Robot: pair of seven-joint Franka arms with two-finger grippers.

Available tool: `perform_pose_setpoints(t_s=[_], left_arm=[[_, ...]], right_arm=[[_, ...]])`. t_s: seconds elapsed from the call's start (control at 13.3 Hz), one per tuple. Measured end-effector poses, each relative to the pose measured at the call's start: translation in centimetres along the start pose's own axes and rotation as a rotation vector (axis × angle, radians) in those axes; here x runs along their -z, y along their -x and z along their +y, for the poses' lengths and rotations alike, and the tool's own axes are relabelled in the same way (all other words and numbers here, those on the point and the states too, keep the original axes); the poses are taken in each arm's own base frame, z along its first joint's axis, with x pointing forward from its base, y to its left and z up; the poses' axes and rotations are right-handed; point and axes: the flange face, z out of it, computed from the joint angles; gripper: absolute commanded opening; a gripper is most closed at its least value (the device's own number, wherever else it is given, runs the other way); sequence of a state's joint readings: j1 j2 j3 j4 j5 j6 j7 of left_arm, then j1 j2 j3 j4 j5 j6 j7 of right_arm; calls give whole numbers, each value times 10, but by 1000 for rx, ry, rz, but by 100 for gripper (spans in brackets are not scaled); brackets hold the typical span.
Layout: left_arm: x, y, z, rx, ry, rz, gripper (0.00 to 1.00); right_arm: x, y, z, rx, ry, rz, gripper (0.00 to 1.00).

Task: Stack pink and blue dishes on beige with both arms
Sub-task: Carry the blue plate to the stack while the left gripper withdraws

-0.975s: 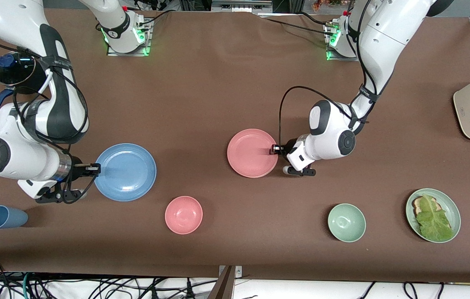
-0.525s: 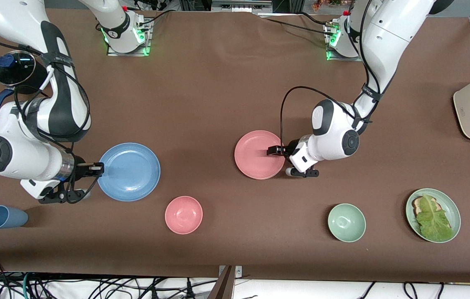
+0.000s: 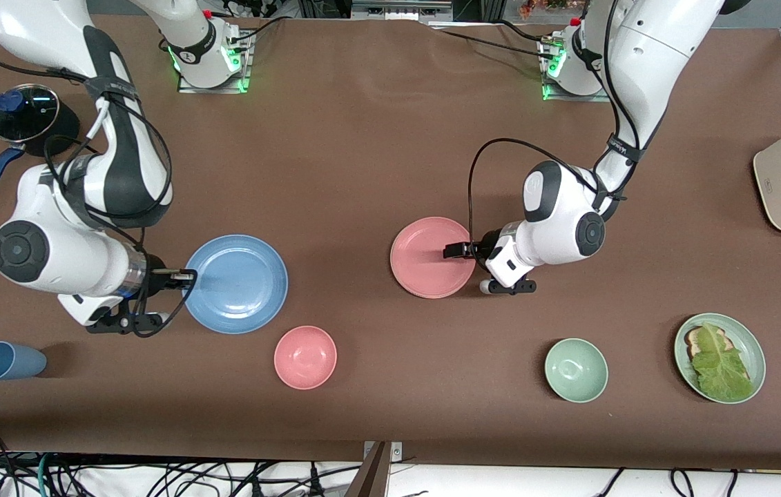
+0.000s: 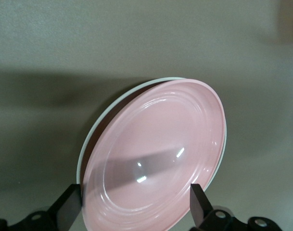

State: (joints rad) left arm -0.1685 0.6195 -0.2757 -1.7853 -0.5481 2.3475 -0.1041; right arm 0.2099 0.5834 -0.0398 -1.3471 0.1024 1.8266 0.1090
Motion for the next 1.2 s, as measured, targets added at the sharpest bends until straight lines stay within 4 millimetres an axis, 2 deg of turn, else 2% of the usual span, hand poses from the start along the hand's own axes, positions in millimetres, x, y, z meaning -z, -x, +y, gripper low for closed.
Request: perform_pose_setpoints(t_s=[0.22,0.53,0.67,0.9,1.2], left_arm=[[11,-3,-6,9,-8,-3,100],[48,-8,-22,13,-32,-46,100],[75,-11,-29,-26,-97,-61,100],[123,-13,-48,-79,-191,-78,100],[194,-20,-94,-143,-261,-122,100]], right_arm=[[-2,6,-33,-50,-15,-5,0],[-5,14,-69,-109,-13,-10,0],[-7,21,-97,-154,-13,-14,0],[-12,43,-161,-215,-4,-12,0],[-18,68,-235,-303,-28,40,0]])
